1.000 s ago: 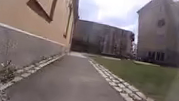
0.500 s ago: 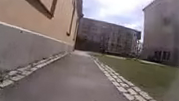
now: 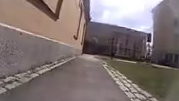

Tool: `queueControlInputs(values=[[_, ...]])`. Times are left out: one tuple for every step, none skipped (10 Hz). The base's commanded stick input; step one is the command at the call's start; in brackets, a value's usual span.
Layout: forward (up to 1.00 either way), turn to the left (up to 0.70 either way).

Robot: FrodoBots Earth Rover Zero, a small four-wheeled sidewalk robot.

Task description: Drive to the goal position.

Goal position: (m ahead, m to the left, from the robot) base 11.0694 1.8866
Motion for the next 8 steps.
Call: queueControlInputs(values=[[0.70,0.36],[0.70,0.25],[0.70,0.09],[0.70,0.04],[0.70,0.04],[0.70,0.04],[0.70,0.04],[0.70,0.04]])
